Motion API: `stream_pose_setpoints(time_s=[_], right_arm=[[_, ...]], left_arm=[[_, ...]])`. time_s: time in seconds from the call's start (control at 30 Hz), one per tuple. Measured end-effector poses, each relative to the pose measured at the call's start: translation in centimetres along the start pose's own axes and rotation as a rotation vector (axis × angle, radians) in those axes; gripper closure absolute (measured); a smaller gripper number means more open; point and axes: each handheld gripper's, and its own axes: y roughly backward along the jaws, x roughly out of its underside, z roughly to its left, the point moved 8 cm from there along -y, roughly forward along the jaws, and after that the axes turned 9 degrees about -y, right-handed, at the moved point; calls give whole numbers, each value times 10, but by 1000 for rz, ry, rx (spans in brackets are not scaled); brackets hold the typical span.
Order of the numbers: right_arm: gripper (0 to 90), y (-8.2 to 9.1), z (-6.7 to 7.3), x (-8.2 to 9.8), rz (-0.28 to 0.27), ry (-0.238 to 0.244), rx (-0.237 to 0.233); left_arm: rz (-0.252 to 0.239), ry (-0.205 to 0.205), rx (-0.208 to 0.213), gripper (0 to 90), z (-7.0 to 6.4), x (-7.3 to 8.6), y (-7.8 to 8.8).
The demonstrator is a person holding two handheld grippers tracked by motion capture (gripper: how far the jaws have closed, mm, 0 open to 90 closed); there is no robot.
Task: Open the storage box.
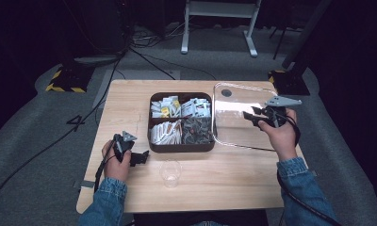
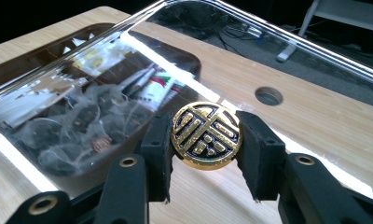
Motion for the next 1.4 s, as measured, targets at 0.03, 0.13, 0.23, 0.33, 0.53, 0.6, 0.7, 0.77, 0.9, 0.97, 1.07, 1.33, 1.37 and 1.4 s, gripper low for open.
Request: stream_pose_setpoints(time_s=[0.03, 0.13, 0.23, 0.33, 0.53, 0.6, 0.7, 0.77, 0.9, 0.97, 1.07, 1.33, 1.37, 1.4], right_arm=[[585, 3, -4, 3, 4, 0, 7], [585, 10, -12, 9, 8, 6, 25], [585, 16, -20, 15, 7, 0, 35], [585, 19, -25, 21, -4, -20, 33], [585, 22, -32, 27, -10, -28, 35], [585, 22, -35, 31, -2, -23, 47], [585, 19, -42, 38, 18, -34, 62], [585, 17, -47, 44, 34, -39, 73], [585, 12, -56, 52, 57, -53, 95], [585, 10, -61, 56, 61, -69, 104], [585, 8, -67, 62, 67, -81, 113], [585, -4, -79, 79, 95, -98, 126], [585, -6, -80, 81, 101, -102, 128], [584, -8, -81, 83, 106, -104, 130]], left_arm=[[0, 0, 0, 1, 0, 0, 0], [0, -2, -2, 1, 0, 0, 0], [0, -2, -2, 1, 0, 0, 0], [0, -2, -2, 1, 0, 0, 0], [0, -1, -1, 1, 0, 0, 0], [0, -1, -2, 1, 0, 0, 0], [0, -1, -2, 1, 0, 0, 0], [0, -2, -1, 1, 0, 0, 0], [0, -2, -1, 1, 0, 0, 0], [0, -2, -1, 1, 0, 0, 0], [0, -2, -2, 1, 0, 0, 0], [-2, -2, -1, 1, 0, -1, 0], [-2, -2, -1, 0, 0, 0, 0], [-2, -1, -1, 1, 0, -1, 0]])
